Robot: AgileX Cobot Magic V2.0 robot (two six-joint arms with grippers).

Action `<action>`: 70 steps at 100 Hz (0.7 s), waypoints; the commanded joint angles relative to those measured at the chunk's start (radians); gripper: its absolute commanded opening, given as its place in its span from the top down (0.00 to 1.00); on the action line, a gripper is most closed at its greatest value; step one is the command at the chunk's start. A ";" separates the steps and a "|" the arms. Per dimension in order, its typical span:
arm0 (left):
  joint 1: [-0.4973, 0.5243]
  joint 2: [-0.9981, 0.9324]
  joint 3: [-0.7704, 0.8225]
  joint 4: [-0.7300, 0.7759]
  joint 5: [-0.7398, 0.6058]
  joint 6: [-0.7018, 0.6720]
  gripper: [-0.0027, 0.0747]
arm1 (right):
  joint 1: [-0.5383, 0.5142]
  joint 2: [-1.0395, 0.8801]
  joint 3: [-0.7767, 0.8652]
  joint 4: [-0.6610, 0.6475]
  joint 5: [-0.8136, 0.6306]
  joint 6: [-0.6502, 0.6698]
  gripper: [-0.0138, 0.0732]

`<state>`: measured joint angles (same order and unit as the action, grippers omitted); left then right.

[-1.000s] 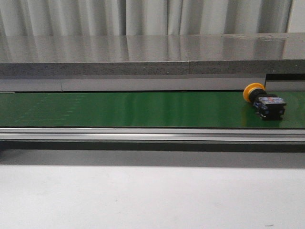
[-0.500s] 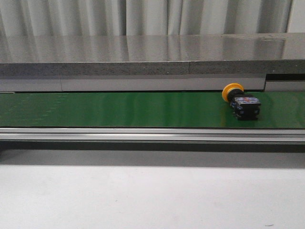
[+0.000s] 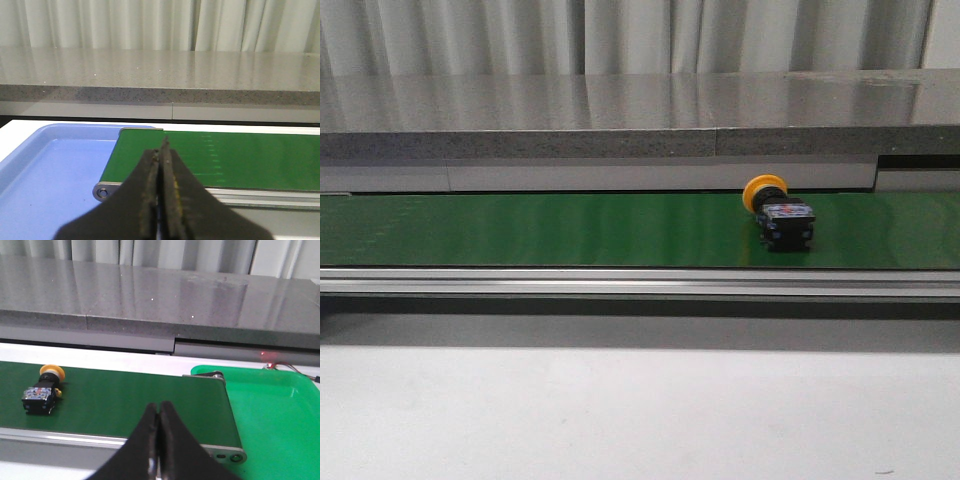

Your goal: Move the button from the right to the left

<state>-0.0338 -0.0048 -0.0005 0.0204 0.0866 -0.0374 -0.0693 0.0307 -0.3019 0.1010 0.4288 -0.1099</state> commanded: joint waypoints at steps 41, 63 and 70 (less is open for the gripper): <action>-0.009 -0.021 0.004 0.008 -0.081 -0.009 0.99 | 0.001 -0.056 -0.021 0.007 -0.084 0.000 0.92; -0.009 0.057 -0.182 0.021 0.096 -0.009 0.99 | 0.001 -0.056 -0.021 0.007 -0.084 0.000 0.92; -0.009 0.105 -0.242 0.023 0.140 -0.009 0.99 | 0.001 -0.056 -0.021 0.007 -0.084 0.000 0.92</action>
<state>-0.0338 0.0368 -0.1491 0.0373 0.2406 -0.0374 -0.0693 -0.0129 -0.3004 0.1042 0.4288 -0.1099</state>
